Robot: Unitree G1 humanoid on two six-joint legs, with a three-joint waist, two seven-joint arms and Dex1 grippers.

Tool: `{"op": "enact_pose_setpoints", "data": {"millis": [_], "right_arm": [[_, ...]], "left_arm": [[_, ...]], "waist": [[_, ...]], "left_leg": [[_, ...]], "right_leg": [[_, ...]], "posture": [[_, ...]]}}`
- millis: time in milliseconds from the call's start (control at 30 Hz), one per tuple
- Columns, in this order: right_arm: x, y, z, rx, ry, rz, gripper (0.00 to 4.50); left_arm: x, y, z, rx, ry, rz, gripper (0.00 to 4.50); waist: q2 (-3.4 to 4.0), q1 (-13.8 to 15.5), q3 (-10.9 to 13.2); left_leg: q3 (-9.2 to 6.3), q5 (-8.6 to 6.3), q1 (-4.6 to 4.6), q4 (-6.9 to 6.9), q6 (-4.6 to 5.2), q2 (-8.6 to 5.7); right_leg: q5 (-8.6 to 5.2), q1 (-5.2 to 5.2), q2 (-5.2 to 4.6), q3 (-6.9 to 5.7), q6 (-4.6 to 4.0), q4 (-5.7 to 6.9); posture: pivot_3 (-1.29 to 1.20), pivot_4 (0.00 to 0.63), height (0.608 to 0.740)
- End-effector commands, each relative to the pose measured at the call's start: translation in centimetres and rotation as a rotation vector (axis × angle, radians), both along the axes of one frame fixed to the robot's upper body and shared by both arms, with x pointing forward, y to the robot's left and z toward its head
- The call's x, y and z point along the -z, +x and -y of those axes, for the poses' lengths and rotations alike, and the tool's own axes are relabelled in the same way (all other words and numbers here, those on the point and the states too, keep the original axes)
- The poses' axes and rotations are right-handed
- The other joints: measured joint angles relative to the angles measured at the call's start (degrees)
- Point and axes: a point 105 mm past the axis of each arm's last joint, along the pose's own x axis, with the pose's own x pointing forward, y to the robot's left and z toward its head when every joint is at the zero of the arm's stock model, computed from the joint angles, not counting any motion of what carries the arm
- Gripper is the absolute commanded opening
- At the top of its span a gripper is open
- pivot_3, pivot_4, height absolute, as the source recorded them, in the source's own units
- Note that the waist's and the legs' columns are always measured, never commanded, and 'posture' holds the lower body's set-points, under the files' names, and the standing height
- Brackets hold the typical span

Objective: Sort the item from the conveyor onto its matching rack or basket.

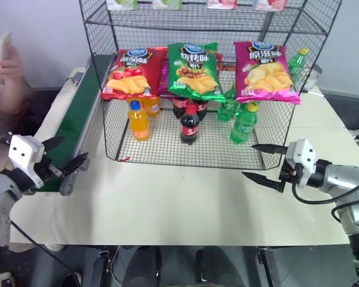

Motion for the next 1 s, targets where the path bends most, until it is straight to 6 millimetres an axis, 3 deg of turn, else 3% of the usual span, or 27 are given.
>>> {"op": "enact_pose_setpoints", "data": {"millis": [33,733,1000], "right_arm": [[-0.45,0.27,0.02,-0.009,0.001,0.034,4.47],[0.21,0.04,0.14,-0.013,-0.005,0.035,4.47],[0.31,0.0,0.41,-0.02,-0.02,0.03,4.47]], "left_arm": [[-0.85,0.2,-0.3,-0.004,0.021,0.043,4.5],[-0.87,-0.24,-0.31,0.02,0.02,0.028,4.5],[-1.41,0.45,-0.14,0.046,0.041,0.028,4.5]], "waist": [[0.0,0.04,0.0],[0.0,0.04,0.0],[0.0,0.18,0.0]], "left_leg": [[0.0,0.0,0.0,0.0,0.0,0.0],[0.0,0.0,0.0,0.02,0.0,0.0],[0.0,0.0,0.0,0.02,0.0,0.0]], "right_leg": [[0.0,0.0,0.0,0.0,0.0,0.0],[0.0,-0.01,0.0,0.0,0.0,0.04],[0.0,-0.01,0.0,0.0,0.0,0.04]], "posture": [[0.0,0.15,0.739],[0.0,0.15,0.739],[0.0,0.15,0.739]]}}
